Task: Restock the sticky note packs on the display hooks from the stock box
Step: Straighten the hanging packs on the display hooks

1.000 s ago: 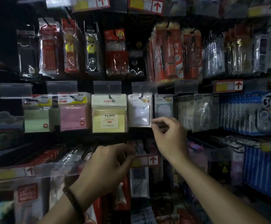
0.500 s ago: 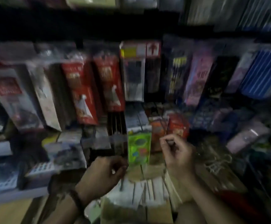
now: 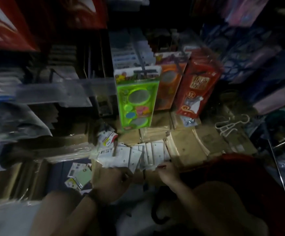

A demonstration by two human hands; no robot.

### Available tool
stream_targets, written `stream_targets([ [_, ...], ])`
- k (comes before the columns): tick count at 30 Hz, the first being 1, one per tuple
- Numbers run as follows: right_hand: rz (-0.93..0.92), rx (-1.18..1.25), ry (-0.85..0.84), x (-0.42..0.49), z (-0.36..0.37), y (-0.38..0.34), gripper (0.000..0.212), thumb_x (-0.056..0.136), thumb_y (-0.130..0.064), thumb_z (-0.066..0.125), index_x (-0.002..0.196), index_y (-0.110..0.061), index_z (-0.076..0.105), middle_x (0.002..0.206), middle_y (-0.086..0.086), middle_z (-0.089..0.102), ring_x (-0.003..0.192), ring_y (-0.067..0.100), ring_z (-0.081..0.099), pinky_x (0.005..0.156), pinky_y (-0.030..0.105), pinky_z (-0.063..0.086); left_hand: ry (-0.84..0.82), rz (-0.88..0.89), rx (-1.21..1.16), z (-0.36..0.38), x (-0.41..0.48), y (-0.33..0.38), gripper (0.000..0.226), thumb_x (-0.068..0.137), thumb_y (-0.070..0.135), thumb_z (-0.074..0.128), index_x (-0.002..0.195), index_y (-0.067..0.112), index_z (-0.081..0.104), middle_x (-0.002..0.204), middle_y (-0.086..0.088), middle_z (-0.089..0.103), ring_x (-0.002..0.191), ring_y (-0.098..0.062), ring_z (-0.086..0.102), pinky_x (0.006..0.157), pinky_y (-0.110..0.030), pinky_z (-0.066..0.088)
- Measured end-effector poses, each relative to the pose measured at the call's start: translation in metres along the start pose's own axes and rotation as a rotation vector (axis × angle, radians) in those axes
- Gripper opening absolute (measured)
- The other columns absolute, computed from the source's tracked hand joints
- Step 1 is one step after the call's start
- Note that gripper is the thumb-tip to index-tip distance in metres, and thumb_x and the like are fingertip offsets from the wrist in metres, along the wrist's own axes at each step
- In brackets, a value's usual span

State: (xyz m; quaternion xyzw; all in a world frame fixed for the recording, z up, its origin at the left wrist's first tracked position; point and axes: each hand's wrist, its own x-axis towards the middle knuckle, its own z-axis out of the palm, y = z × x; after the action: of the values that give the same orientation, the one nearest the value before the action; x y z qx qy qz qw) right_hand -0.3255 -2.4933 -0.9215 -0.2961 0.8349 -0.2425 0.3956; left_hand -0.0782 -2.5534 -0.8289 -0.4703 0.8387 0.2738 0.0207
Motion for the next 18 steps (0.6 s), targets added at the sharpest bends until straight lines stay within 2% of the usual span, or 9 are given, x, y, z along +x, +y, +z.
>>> stream_targets([
  [3,0.038,-0.079,-0.037,0.042,0.019,0.0,0.005,0.08,-0.02,0.072,0.078,-0.015,0.074,0.086,0.002,0.075,0.086,0.024,0.072,0.081,0.038,0.062,0.076,0.004,0.003,0.014,0.011,0.0,0.005,0.086,0.045,0.077,0.091,0.044,0.079,0.086,0.022,0.078,0.082,0.001,0.072,0.074,-0.015,0.041],
  [5,0.056,-0.101,-0.035,0.063,0.028,-0.004,0.007,0.075,-0.025,0.073,0.079,-0.02,0.07,0.087,-0.001,0.074,0.086,0.024,0.073,0.079,0.038,0.063,0.012,0.012,-0.032,0.02,0.016,0.002,0.02,0.092,0.053,0.064,0.095,0.04,0.079,0.091,0.018,0.077,0.084,-0.001,0.071,0.074,-0.018,0.049],
  [6,0.069,-0.097,-0.021,0.07,0.032,-0.008,0.008,0.077,-0.025,0.073,0.084,-0.021,0.07,0.09,-0.002,0.073,0.089,0.024,0.072,0.081,0.037,0.062,-0.032,0.006,-0.078,0.022,0.02,0.004,0.029,0.097,0.056,0.057,0.1,0.037,0.079,0.095,0.015,0.078,0.088,-0.002,0.071,0.078,-0.021,0.053],
  [8,0.094,-0.105,0.027,0.083,0.041,-0.009,0.013,0.088,-0.021,0.071,0.101,-0.017,0.072,0.101,0.001,0.07,0.1,0.023,0.069,0.086,0.033,0.056,-0.109,-0.017,-0.162,0.026,0.029,0.007,0.03,0.101,0.053,0.056,0.109,0.033,0.077,0.104,0.011,0.078,0.095,-0.007,0.071,0.086,-0.025,0.055],
  [10,0.14,-0.098,0.077,0.089,0.054,-0.009,0.025,0.094,-0.024,0.072,0.116,-0.012,0.069,0.114,0.007,0.07,0.106,0.026,0.068,0.091,0.037,0.057,-0.162,-0.03,-0.172,0.031,0.035,0.008,0.042,0.097,0.057,0.049,0.112,0.027,0.075,0.11,0.005,0.077,0.102,-0.015,0.072,0.089,-0.031,0.056],
  [12,0.189,-0.014,0.097,0.089,0.069,-0.007,0.023,0.094,-0.024,0.073,0.113,-0.015,0.066,0.113,0.008,0.071,0.099,0.025,0.066,0.088,0.038,0.058,-0.192,-0.038,-0.148,0.033,0.036,0.008,0.052,0.094,0.056,0.041,0.116,0.023,0.075,0.114,0.0,0.075,0.103,-0.018,0.071,0.091,-0.034,0.056],
  [15,0.24,0.096,0.108,0.09,0.089,-0.006,0.032,0.085,-0.018,0.08,0.114,-0.016,0.067,0.108,0.007,0.073,0.097,0.027,0.07,0.084,0.044,0.064,-0.182,-0.049,-0.102,0.037,0.038,0.006,0.043,0.098,0.053,0.045,0.122,0.029,0.072,0.116,-0.001,0.074,0.102,-0.019,0.07,0.09,-0.036,0.056],
  [18,0.254,0.168,0.052,0.088,0.095,-0.015,0.029,0.086,-0.014,0.075,0.115,-0.013,0.07,0.104,0.007,0.076,0.09,0.023,0.072,0.078,0.037,0.063,-0.191,-0.036,-0.086,0.043,0.041,0.006,0.04,0.097,0.056,0.044,0.128,0.041,0.064,0.116,0.002,0.074,0.101,-0.017,0.07,0.089,-0.039,0.058],
])
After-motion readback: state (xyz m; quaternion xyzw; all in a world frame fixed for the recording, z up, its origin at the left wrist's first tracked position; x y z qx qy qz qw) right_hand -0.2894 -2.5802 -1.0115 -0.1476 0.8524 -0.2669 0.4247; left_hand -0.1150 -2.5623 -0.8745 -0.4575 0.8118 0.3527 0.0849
